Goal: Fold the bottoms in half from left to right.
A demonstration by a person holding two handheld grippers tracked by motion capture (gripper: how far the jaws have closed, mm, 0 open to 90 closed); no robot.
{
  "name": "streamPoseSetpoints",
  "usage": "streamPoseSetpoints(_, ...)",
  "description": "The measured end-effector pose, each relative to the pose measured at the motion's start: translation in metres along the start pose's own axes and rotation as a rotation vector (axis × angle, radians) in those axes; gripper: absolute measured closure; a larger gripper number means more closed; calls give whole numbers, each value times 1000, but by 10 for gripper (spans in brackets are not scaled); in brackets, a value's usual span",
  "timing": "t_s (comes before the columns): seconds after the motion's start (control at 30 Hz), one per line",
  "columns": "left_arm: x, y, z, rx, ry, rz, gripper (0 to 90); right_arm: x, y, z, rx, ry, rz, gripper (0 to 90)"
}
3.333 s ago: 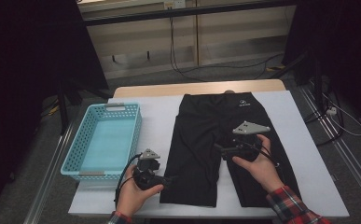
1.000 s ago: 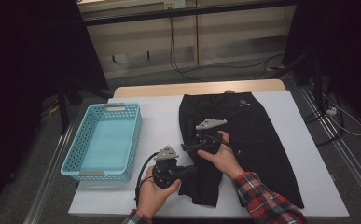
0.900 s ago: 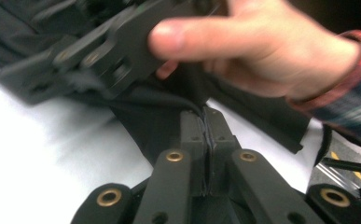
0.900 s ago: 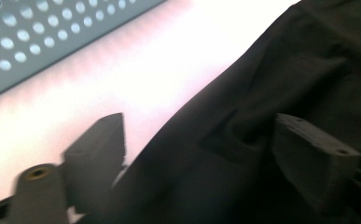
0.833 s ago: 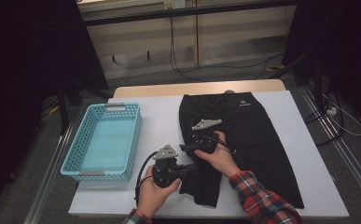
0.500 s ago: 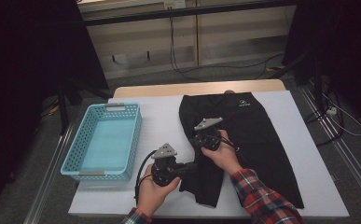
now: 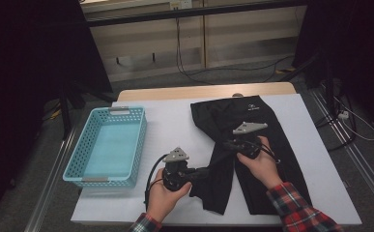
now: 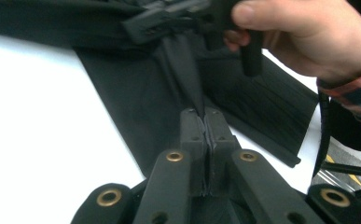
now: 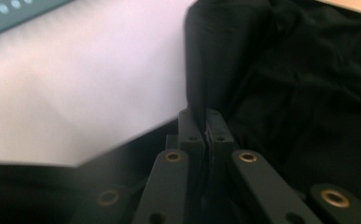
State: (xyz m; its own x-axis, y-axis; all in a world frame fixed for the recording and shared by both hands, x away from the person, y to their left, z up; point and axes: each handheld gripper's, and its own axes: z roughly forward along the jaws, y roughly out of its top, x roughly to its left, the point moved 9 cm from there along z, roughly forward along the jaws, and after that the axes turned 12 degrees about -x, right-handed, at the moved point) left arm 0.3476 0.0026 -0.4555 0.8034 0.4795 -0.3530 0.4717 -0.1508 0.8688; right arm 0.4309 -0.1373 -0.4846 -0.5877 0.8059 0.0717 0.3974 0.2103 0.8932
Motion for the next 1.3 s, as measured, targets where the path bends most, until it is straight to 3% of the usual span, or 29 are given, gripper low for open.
streamPoseSetpoints(0.1,2,-2,3,15,6,-6,887,1,-8,-4,35,9,-63,874)
streamPoseSetpoints(0.23,3,-6,4,31,3,-10,887,1,-5,5,31,7,-96,685)
streamPoseSetpoints(0.3,2,-6,5,29,-1,-10,887,2,-1,13,15,14,-88,588)
streamPoseSetpoints(0.43,2,-8,5,37,-8,-8,886,4,8,31,-13,14,-82,497)
streamPoseSetpoints(0.67,4,-8,4,33,2,-14,886,14,23,61,-34,68,-98,422)
streamPoseSetpoints(0.83,10,-10,3,39,17,-27,886,16,18,83,8,63,-129,437)
streamPoseSetpoints(1.03,11,-11,2,46,23,-33,886,12,6,100,58,31,-80,435)
streamPoseSetpoints(1.13,10,-10,2,41,20,-38,886,10,6,101,60,18,-90,516)
streamPoseSetpoints(1.23,8,-8,2,35,3,-38,887,13,7,100,58,39,-120,851)
streamPoseSetpoints(1.27,6,-7,2,31,-7,-38,887,12,8,101,61,38,-127,884)
streamPoseSetpoints(1.3,4,-6,2,25,-13,-38,886,12,8,101,63,38,-106,891)
